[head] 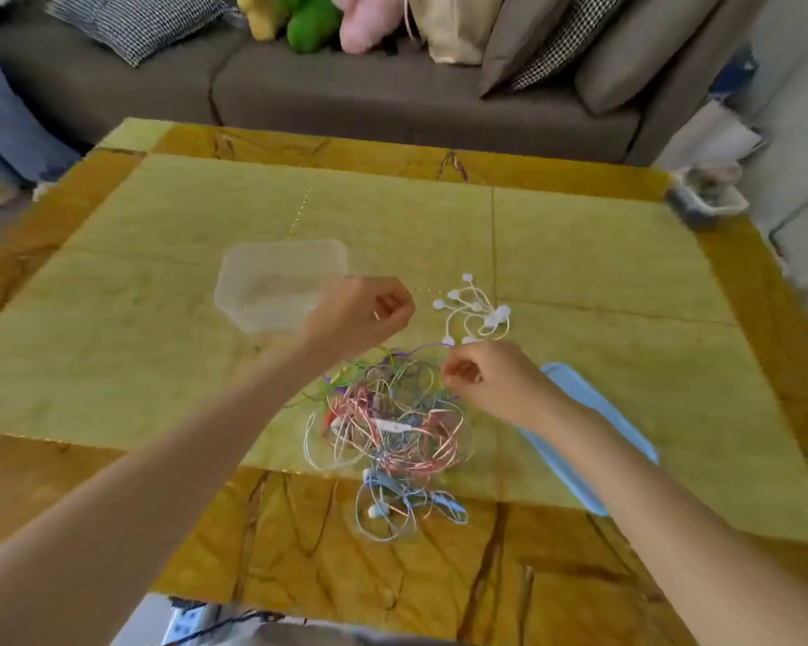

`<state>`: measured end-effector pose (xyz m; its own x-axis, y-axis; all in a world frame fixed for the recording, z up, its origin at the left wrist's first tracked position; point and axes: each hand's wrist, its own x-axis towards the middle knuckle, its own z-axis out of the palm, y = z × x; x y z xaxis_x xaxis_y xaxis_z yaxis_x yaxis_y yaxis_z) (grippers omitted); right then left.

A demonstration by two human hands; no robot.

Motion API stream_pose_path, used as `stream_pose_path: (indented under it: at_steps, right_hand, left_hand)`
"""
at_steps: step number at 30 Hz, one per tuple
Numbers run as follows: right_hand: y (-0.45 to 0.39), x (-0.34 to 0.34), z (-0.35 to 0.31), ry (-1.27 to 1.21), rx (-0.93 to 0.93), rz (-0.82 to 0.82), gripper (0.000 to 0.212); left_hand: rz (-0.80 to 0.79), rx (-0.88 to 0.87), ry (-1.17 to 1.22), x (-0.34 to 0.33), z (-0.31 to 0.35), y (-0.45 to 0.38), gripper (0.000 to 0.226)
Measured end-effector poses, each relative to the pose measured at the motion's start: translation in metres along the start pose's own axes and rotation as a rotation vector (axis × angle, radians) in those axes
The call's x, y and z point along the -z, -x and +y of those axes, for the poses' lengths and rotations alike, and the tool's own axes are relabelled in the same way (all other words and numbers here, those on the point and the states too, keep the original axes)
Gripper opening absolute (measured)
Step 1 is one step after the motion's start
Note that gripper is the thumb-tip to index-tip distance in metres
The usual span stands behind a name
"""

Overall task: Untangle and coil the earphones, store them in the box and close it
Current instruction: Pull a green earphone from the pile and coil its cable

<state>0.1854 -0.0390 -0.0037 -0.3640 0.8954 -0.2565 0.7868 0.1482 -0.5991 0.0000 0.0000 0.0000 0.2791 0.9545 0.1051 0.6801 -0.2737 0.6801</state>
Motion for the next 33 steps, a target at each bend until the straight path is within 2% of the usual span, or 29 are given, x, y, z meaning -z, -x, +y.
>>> stream_pose_path:
  at_steps: [1,5,7,10,15,19,24,26,27,29,31,33]
  right_hand:
    - [-0.007,-0.009,0.005,0.017,0.010,-0.036,0.012]
    - [-0.023,-0.026,0.015,0.146,-0.009,-0.122,0.035]
    - [-0.021,-0.026,0.017,0.175,-0.011,-0.126,0.029]
    - [-0.009,-0.029,0.012,0.229,-0.001,-0.048,0.007]
    - [0.022,-0.042,0.006,-0.187,-0.098,0.212,0.006]
    - [0.040,-0.043,0.004,-0.576,-0.072,0.586,0.024]
    - [0.052,-0.039,0.026,-0.929,-0.063,1.064,0.023]
    - [0.049,-0.042,0.041,-0.881,-0.146,1.166,0.017]
    - [0.044,-0.047,0.048,-0.777,-0.212,1.142,0.014]
    - [0.033,-0.058,0.060,-0.567,-0.291,0.899,0.015]
    - [0.027,-0.064,0.066,-0.442,-0.287,0.593,0.011]
    - [0.027,-0.063,0.067,-0.212,-0.227,0.427,0.021]
  left_hand:
    - [-0.018,-0.037,0.001,-0.010,-0.009,0.000,0.009]
    - [-0.111,-0.162,0.053,-0.043,-0.036,0.005,0.005]
    - [-0.117,-0.207,0.072,-0.049,-0.037,0.010,0.005]
    - [-0.120,-0.257,0.049,-0.052,-0.033,0.019,0.005]
    - [-0.326,-0.176,0.040,-0.053,-0.012,0.046,0.012]
    - [-0.363,-0.111,0.017,-0.062,0.002,0.059,0.022]
    - [-0.107,-0.040,-0.048,-0.088,0.015,0.060,0.015]
    - [-0.024,0.000,-0.100,-0.095,0.021,0.060,0.017]
    - [0.002,0.006,-0.106,-0.100,0.023,0.059,0.019]
    - [0.017,0.003,-0.108,-0.108,0.028,0.058,0.021]
    - [-0.005,-0.001,-0.131,-0.116,0.032,0.053,0.022]
    - [-0.010,-0.004,-0.175,-0.125,0.032,0.050,0.023]
